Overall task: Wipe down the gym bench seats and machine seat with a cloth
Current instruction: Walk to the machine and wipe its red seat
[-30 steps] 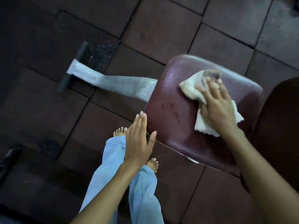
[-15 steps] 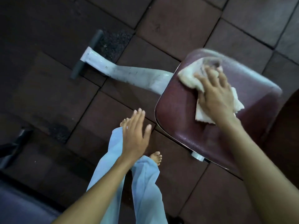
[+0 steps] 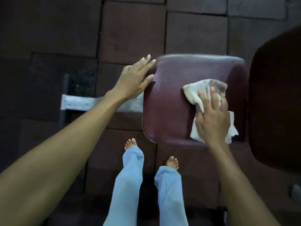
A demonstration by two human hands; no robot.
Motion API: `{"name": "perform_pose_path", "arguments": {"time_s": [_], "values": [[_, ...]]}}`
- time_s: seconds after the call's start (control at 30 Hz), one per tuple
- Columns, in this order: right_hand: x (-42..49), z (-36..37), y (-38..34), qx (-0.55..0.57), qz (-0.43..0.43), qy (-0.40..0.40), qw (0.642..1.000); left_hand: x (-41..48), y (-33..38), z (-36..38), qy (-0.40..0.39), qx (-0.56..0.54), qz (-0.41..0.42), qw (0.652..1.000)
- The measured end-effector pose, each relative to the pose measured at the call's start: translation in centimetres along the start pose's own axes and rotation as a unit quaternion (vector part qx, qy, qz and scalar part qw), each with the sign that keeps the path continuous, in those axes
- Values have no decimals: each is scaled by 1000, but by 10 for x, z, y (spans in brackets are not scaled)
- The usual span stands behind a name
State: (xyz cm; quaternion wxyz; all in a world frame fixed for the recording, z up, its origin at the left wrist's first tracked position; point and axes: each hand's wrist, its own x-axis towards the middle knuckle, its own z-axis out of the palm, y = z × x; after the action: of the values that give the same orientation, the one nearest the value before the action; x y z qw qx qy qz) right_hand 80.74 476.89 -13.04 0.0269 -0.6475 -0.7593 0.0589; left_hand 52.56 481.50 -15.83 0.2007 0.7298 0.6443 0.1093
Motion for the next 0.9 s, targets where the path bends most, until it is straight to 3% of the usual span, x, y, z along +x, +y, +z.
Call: {"name": "perform_pose_path", "arguments": {"time_s": [0.07,0.1,0.2,0.27,0.53,0.67,0.77,0.83,0.9], "values": [[-3,6,-45,17,100,24,995,19,-2,0,-38,32,53,997],[-13,11,-66,20,82,32,996,25,-3,0,-55,51,77,994],[-68,28,-98,-14,-118,45,992,34,-12,-3,-91,87,129,984],[-89,26,-92,-38,-190,49,980,36,-20,-4,-98,91,151,979],[-39,38,-135,-86,-240,45,966,47,-17,-15,-88,98,189,973],[-63,38,-99,-78,-309,72,945,42,-12,-17,-85,114,174,974],[-87,31,-30,-49,-213,104,970,37,-5,-18,-112,113,132,978],[-80,20,8,-18,-75,93,993,32,-2,-14,-108,104,104,983],[-59,12,10,14,118,71,990,24,5,-8,-107,66,72,989]]}}
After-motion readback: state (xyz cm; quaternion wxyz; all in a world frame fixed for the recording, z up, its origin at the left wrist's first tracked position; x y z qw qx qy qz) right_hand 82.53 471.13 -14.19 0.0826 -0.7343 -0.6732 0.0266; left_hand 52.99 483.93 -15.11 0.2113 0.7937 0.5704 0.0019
